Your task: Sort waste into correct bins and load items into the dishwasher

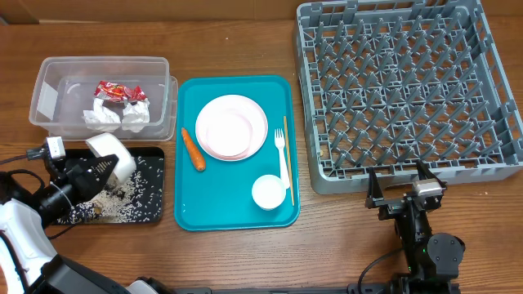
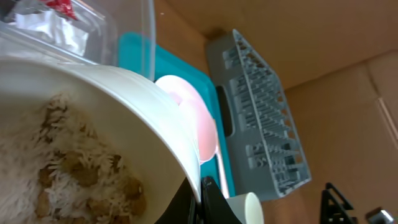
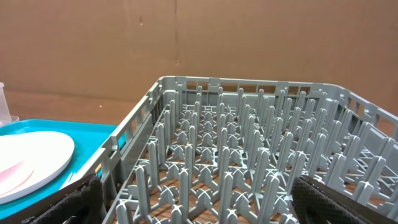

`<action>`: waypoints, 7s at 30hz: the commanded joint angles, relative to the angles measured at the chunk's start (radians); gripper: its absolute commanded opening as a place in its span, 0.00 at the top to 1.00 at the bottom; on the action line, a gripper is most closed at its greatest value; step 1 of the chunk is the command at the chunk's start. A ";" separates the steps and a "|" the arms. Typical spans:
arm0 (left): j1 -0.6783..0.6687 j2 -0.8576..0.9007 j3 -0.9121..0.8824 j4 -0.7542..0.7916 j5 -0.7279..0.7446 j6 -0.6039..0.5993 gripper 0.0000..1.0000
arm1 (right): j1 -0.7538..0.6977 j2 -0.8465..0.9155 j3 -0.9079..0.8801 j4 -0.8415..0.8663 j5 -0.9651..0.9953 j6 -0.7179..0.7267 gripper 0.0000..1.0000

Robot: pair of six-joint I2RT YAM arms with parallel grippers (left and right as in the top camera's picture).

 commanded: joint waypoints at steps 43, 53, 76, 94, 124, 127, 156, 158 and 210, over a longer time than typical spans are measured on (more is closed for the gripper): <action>-0.011 -0.007 -0.005 -0.065 0.046 0.101 0.96 | -0.006 -0.011 -0.011 0.005 -0.005 0.007 0.00; -0.011 -0.005 -0.005 -0.140 0.105 0.173 0.96 | -0.006 -0.011 -0.011 0.005 -0.005 0.007 0.00; -0.011 0.011 -0.050 0.044 0.239 0.137 0.96 | -0.006 -0.011 -0.011 0.005 -0.005 0.007 0.00; -0.013 0.011 -0.077 0.146 0.122 0.021 0.96 | -0.006 -0.011 -0.011 0.005 -0.005 0.007 0.00; -0.100 -0.033 0.089 0.121 -0.441 -0.386 0.95 | -0.006 -0.011 -0.011 0.005 -0.005 0.007 0.00; -0.196 -0.067 0.139 0.121 -0.579 -0.455 0.87 | -0.006 -0.011 -0.011 0.005 -0.005 0.007 0.00; -0.690 0.002 0.172 0.070 -1.282 -0.652 0.48 | -0.006 -0.011 -0.011 0.005 -0.005 0.006 0.00; -0.690 0.002 0.163 0.073 -1.288 -0.672 0.44 | -0.006 -0.011 -0.011 0.005 -0.005 0.007 0.00; -0.690 0.011 -0.151 0.439 -1.475 -0.742 0.47 | -0.006 -0.011 -0.011 0.005 -0.005 0.007 0.00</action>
